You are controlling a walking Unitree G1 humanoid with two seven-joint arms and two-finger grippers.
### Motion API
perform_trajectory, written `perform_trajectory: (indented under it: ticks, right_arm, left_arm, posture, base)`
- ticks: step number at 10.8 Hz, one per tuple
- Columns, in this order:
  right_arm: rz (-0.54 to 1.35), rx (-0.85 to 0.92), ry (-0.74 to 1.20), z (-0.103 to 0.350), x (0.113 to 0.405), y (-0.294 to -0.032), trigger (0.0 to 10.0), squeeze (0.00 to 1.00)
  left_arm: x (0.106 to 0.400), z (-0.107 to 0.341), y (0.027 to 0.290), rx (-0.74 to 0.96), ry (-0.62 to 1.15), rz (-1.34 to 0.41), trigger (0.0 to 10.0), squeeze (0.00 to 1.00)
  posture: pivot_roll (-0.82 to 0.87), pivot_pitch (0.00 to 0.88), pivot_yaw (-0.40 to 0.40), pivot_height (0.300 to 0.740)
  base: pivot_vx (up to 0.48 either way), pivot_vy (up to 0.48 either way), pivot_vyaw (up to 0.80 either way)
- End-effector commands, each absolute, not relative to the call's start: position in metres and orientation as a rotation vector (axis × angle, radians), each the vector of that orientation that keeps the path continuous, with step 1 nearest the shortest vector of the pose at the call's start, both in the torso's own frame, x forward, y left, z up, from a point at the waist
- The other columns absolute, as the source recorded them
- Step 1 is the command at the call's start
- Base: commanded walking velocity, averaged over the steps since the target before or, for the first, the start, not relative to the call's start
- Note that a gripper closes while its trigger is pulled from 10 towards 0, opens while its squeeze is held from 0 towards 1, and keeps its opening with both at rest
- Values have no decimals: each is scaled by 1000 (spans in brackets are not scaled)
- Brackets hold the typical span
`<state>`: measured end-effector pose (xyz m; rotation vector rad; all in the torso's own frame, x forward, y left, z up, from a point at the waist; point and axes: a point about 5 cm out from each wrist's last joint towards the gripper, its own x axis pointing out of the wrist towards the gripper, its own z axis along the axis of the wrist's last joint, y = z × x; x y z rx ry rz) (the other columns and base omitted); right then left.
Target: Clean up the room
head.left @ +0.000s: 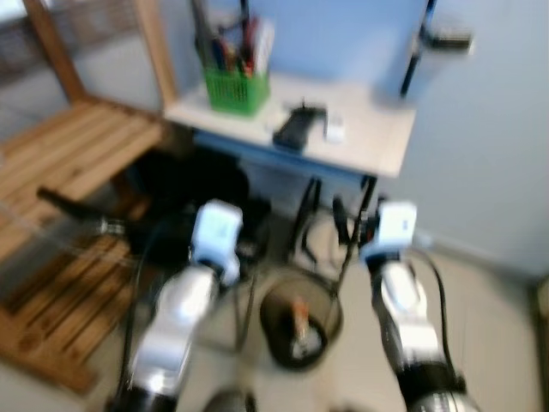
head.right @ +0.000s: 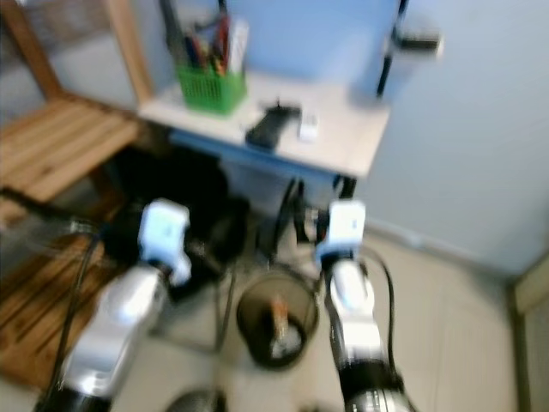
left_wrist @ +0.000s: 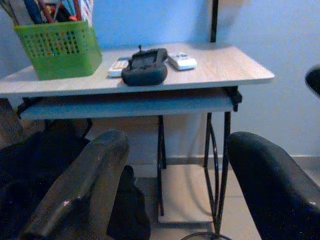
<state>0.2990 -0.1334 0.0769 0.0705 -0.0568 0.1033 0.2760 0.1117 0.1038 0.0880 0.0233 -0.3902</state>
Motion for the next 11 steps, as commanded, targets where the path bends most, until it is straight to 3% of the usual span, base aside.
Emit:
perform_trajectory:
  ticks: [1,5,8,11]
  right_arm:
    - [85,66,-42,75,298,-140,10000,0]
    - [112,47,-1,68,298,-136,10000,0]
    - [20,113,71,50,289,-161,10000,0]
    - [20,105,67,49,287,-161,10000,0]
  left_arm:
    - [281,106,112,99,10,-382,10000,0]
    - [282,104,113,124,-2,-394,10000,0]
    - [278,87,137,71,83,-284,10000,0]
    - [282,93,127,100,40,-344,10000,0]
  posture:
    - [-15,0,40,736]
    - [9,0,29,736]
    - [-2,0,34,736]
    - [-17,0,47,736]
  base:
    - [255,-405,0]
    - [268,-395,0]
    - [0,0,-560]
    - [0,0,-594]
